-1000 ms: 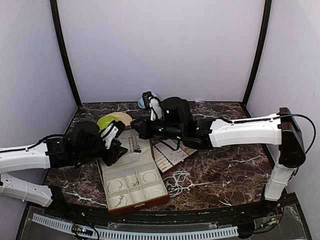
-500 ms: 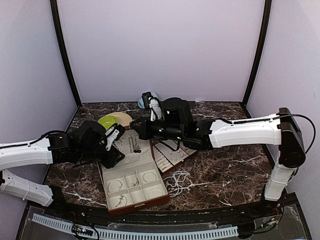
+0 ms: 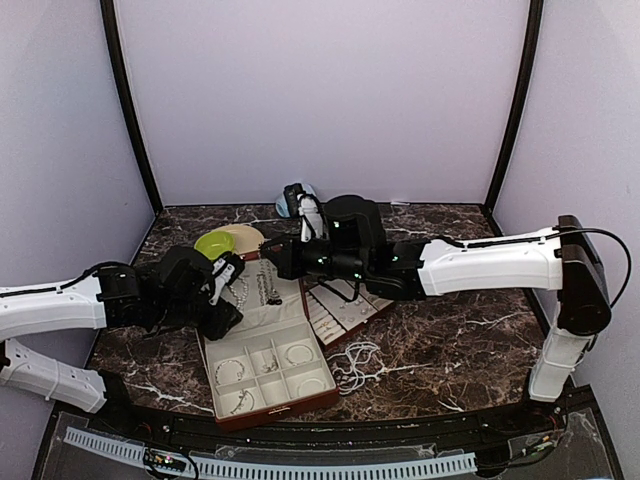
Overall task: Organize the mixed jewelry
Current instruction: Hang the necklace on the necklace hanger.
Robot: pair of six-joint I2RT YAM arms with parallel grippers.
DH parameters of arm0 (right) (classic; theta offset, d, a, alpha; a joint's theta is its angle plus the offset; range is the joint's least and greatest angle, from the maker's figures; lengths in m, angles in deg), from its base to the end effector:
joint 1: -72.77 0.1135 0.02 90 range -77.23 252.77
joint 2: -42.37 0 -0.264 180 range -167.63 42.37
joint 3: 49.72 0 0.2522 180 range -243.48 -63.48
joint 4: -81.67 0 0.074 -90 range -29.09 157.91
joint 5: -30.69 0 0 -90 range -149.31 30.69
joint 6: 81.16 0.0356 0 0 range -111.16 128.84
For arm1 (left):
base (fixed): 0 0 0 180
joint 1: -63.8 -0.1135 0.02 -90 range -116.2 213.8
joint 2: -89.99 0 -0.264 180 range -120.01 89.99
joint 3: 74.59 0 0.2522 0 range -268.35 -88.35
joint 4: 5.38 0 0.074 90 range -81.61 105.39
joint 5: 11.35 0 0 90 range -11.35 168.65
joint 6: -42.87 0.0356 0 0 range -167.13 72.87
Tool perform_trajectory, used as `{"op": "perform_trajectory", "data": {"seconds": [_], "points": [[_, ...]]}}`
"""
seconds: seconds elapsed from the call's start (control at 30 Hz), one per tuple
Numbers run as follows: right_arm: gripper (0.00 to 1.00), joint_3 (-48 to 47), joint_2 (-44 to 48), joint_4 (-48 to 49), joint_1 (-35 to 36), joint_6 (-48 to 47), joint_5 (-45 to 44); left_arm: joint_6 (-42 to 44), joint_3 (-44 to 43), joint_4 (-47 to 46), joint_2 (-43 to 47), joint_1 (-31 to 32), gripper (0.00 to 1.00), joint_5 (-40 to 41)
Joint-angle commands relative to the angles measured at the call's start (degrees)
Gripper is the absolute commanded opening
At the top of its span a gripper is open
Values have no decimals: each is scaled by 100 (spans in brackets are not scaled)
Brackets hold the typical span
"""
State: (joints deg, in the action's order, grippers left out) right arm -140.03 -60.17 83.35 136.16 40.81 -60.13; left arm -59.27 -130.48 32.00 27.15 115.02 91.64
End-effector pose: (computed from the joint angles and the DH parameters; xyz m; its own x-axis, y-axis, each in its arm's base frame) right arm 0.1937 0.3856 0.2977 -0.5396 0.1049 -0.8354 -0.7096 0.4773 0.5183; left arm 0.1488 -0.1724 0.2419 -0.5665 0.3779 -0.7324 0.5521 0.8338 0.0031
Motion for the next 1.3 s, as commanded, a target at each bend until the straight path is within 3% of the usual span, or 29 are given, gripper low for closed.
{"op": "perform_trajectory", "data": {"seconds": [0.0,0.43,0.67,1.1,1.27], "points": [[0,-9,147,308,41,-59,56,-93,181,86,-52,-25,44,131],[0,-33,142,343,94,-93,191,-19,305,-167,-289,-25,43,-6],[0,-59,175,328,103,-104,179,-6,302,-186,-371,-24,24,-108],[0,-147,250,328,149,-211,273,-161,348,-114,-264,-18,1,-220],[0,-158,320,340,189,-227,310,-176,314,-32,-238,-18,0,-285]]}}
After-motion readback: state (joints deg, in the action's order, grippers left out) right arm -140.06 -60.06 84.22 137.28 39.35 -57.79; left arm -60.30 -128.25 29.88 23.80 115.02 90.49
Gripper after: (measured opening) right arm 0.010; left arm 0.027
